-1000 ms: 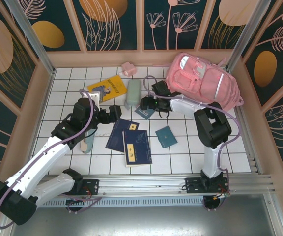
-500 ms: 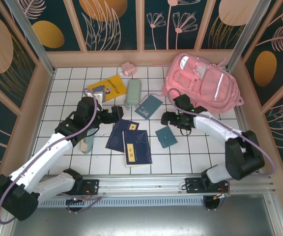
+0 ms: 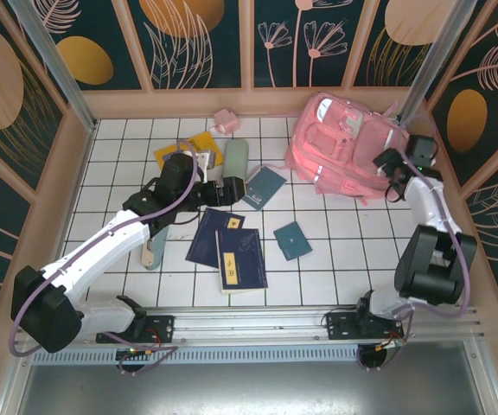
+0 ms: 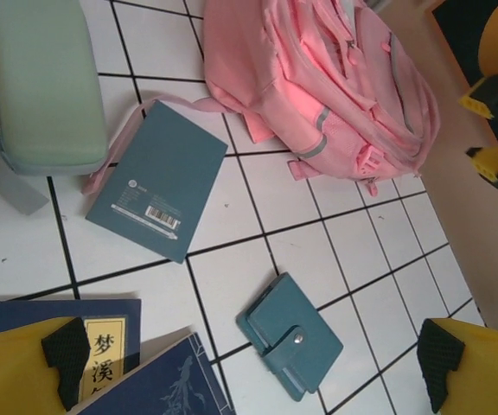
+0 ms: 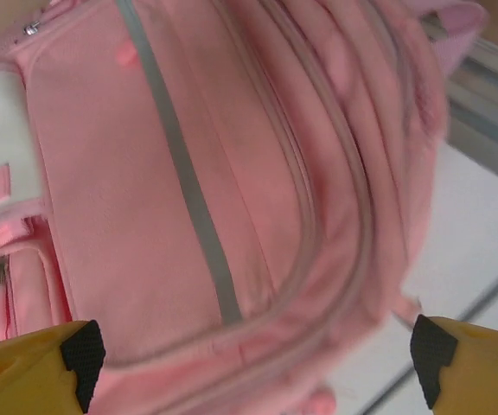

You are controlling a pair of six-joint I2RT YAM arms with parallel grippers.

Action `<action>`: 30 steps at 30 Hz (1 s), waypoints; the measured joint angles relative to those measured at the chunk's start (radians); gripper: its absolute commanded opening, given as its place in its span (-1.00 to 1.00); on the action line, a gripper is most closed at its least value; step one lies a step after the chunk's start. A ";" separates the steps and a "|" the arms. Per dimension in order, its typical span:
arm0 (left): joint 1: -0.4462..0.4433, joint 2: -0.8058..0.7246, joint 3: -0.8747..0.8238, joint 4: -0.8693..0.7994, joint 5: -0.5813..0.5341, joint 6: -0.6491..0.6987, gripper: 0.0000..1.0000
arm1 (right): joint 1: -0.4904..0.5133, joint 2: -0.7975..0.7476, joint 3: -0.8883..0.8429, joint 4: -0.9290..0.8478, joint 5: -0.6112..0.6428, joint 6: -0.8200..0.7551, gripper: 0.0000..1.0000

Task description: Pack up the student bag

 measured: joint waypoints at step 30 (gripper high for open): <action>0.000 -0.078 -0.026 0.032 -0.002 0.001 0.98 | 0.496 0.057 -0.162 0.060 -0.217 0.014 0.91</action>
